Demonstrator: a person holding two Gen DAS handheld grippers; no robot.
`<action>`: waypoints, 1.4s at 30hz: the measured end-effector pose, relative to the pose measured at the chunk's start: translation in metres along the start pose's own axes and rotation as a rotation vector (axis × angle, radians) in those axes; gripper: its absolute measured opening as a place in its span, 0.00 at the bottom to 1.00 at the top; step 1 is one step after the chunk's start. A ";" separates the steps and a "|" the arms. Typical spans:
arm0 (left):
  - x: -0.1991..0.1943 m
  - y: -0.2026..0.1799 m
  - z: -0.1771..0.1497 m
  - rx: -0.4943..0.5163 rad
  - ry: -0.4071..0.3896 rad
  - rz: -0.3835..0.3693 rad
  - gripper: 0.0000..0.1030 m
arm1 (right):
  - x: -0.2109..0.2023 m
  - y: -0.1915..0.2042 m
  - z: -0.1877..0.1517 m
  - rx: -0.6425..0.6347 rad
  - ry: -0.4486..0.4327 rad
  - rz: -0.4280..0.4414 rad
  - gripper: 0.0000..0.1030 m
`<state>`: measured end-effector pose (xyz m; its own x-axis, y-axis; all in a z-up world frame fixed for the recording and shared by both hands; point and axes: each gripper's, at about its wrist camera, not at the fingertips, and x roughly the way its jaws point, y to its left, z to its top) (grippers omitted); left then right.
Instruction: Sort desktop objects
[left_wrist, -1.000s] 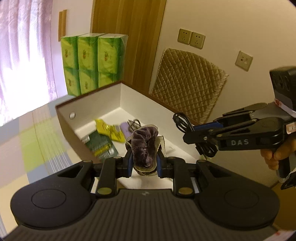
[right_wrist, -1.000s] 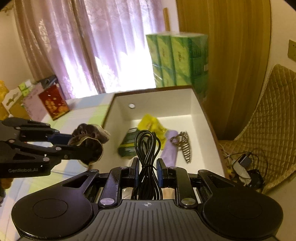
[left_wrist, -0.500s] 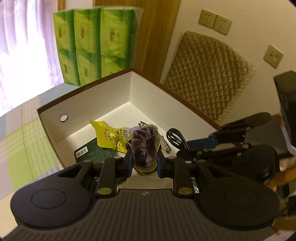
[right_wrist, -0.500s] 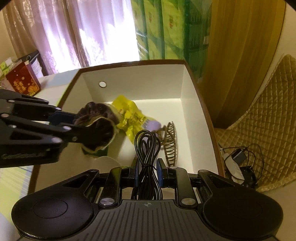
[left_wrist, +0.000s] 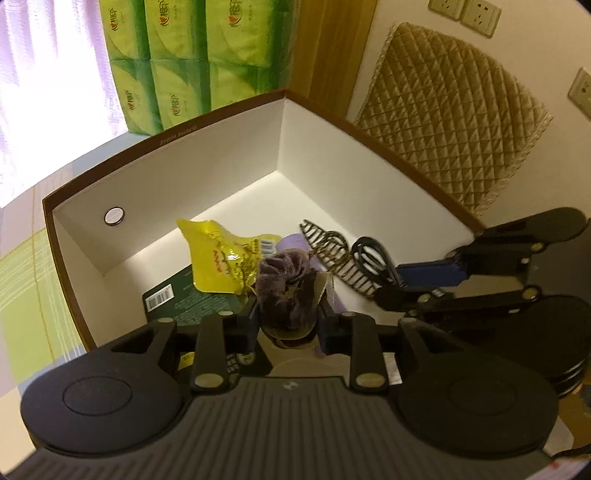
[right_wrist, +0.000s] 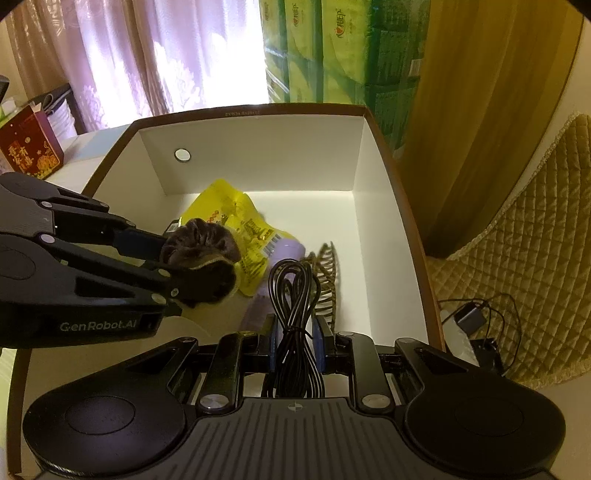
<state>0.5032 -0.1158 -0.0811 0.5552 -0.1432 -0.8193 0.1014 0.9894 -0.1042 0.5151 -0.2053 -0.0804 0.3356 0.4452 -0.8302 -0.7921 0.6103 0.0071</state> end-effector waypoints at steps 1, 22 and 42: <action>0.001 0.001 0.000 -0.001 0.002 0.000 0.30 | 0.000 0.000 0.000 -0.005 0.000 -0.001 0.16; -0.014 0.003 -0.012 0.041 -0.006 0.029 0.47 | -0.004 0.004 -0.002 -0.068 -0.004 -0.011 0.17; -0.071 -0.007 -0.032 0.036 -0.076 0.058 0.77 | -0.058 0.024 -0.033 0.005 -0.111 -0.005 0.98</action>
<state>0.4363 -0.1112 -0.0400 0.6221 -0.0888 -0.7779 0.0960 0.9947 -0.0368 0.4595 -0.2381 -0.0505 0.3946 0.5118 -0.7631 -0.7876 0.6161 0.0059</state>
